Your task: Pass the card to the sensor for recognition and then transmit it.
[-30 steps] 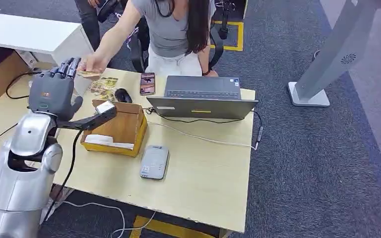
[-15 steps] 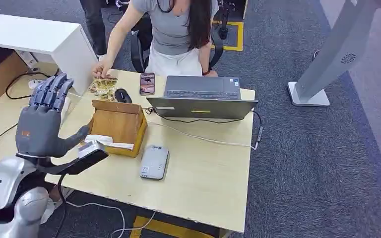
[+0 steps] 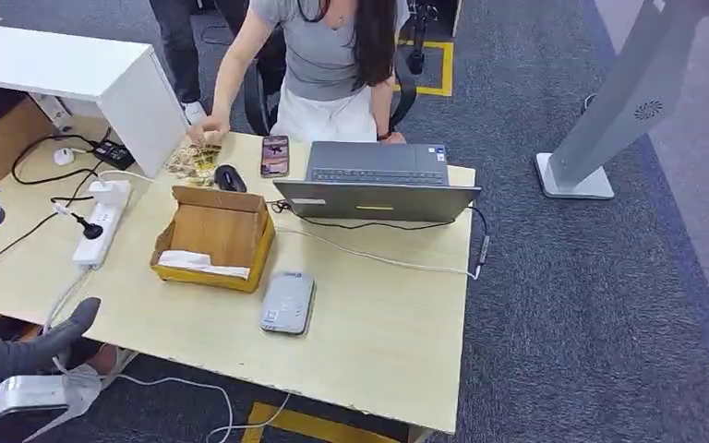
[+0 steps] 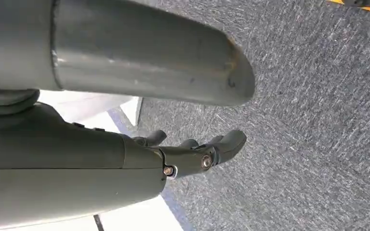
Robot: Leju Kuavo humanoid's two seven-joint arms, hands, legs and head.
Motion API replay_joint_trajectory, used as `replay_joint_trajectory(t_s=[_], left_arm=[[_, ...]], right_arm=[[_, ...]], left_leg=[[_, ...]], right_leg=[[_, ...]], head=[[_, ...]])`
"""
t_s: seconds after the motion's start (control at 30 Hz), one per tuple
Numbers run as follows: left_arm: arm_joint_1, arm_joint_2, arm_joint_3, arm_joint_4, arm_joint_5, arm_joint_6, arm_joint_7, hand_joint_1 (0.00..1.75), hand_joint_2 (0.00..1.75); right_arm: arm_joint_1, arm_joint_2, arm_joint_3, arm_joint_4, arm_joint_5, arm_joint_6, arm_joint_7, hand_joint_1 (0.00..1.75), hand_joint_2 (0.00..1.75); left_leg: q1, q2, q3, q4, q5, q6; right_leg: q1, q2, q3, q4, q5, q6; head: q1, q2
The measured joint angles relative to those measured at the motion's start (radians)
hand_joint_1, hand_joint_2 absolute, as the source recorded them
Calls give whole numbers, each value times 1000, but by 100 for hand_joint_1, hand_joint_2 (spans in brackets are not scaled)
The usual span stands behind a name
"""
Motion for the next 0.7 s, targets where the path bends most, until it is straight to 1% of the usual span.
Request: replay_joint_trajectory(t_s=[0.03, 0.07, 0.1, 0.13, 0.17, 0.2, 0.23, 0.27, 0.3, 0.33, 0.37, 0.4, 0.43, 0.47, 0.57, 0.63, 0.7], left_arm=[[14, -27, 34, -11, 91, -65, -32, 0, 175], [18, -63, 84, -17, 167, -157, -67, 0, 175], [16, -110, 157, -17, 211, -281, -101, 0, 175], [16, -154, 228, -16, 215, -383, -109, 0, 175], [17, -184, 298, -11, 242, -458, -95, 0, 175], [17, -203, 362, 4, 298, -488, -65, 0, 175], [19, -229, 423, 27, 417, -483, -3, 0, 175], [29, -246, 454, 48, 528, -459, 54, 0, 175], [45, -265, 477, 81, 693, -398, 126, 0, 0], [61, -277, 480, 112, 817, -333, 174, 0, 0], [79, -291, 479, 147, 934, -264, 212, 0, 0], [103, -304, 474, 175, 1023, -184, 234, 0, 0], [135, -317, 452, 203, 1134, -100, 255, 0, 0], [167, -324, 428, 222, 1227, -30, 262, 0, 0], [279, -344, 310, 246, 1404, 111, 251, 0, 0], [360, -352, 205, 246, 1516, 220, 222, 0, 0], [427, -357, 104, 246, 1566, 287, 188, 0, 0]], right_arm=[[4, 7, -6, -14, 0, 6, 5, 0, 0], [10, 20, -17, -32, 0, 19, 13, 0, 0], [19, 34, -28, -55, 0, 55, 48, 0, 0], [28, 52, -33, -98, -12, 128, 108, 0, 0], [44, 59, -32, -139, -49, 200, 163, 0, 0], [75, 65, -16, -191, -122, 246, 223, 0, 0], [118, 77, 24, -267, -251, 285, 308, 0, 0], [159, 84, 64, -321, -340, 302, 368, 0, 0], [203, 93, 122, -393, -428, 325, 435, 0, 0], [232, 96, 166, -440, -462, 339, 452, 0, 0], [253, 96, 200, -474, -461, 347, 453, 0, 0], [266, 96, 227, -503, -442, 352, 440, 0, 0], [271, 96, 239, -529, -407, 356, 411, 0, 0], [270, 97, 239, -546, -369, 359, 381, 0, 0], [265, 97, 224, -574, -262, 370, 297, 0, 0], [254, 97, 190, -582, -168, 392, 233, 0, 0], [242, 97, 146, -583, -83, 409, 193, 0, 0]], left_leg=[[0, 0, 0, 0, 0, 0], [0, -1, 0, 0, 0, 0], [0, -2, -1, 0, 0, 0], [-1, -3, 0, 0, -2, 1], [-1, -2, 1, 0, -2, 0], [-1, -2, 2, 0, -3, 0], [-1, -2, 2, 0, -4, 0], [-1, -2, 2, 0, -4, 0], [-1, -2, 1, 0, -5, 0], [-1, -1, 1, 0, -5, 0], [-1, 0, 2, 0, -5, -1], [-1, 3, 3, 0, -7, -2], [-1, 4, 4, 0, -7, -2], [-1, 6, 5, 0, -8, -2], [-1, 4, 5, 0, -10, 1], [-1, 4, 5, 1, -10, 1], [-2, 4, 5, 1, -10, 2]], right_leg=[[0, 0, 0, 0, 0, 0], [0, -1, 0, 0, -1, 1], [0, -3, -1, -1, -1, 1], [-1, -3, -1, -1, -2, 1], [-2, -2, -2, -1, -3, 1], [-2, -2, -1, -1, -3, 1], [-2, -3, 0, -1, -5, 2], [-2, -3, 0, -1, -5, 1], [-2, -3, 0, -1, -5, 1], [-1, -2, 1, -1, -5, 1], [-2, 1, 0, -1, -5, 1], [-2, 3, 0, -1, -5, 1], [-2, 5, -2, -1, -6, 1], [-2, 6, -2, -1, -6, 1], [-2, 3, -1, -3, -7, 2], [-2, 4, -1, -3, -7, 3], [-2, 3, -1, -3, -7, 3]], head=[[-1, 0], [0, 0], [0, 0], [0, 0], [1, 0], [-1, 0], [0, 0], [0, 0], [0, 0], [0, 0], [-2, 0], [-3, 0], [-3, 0], [-3, 0], [-2, 0], [-3, 0], [-3, 0]])
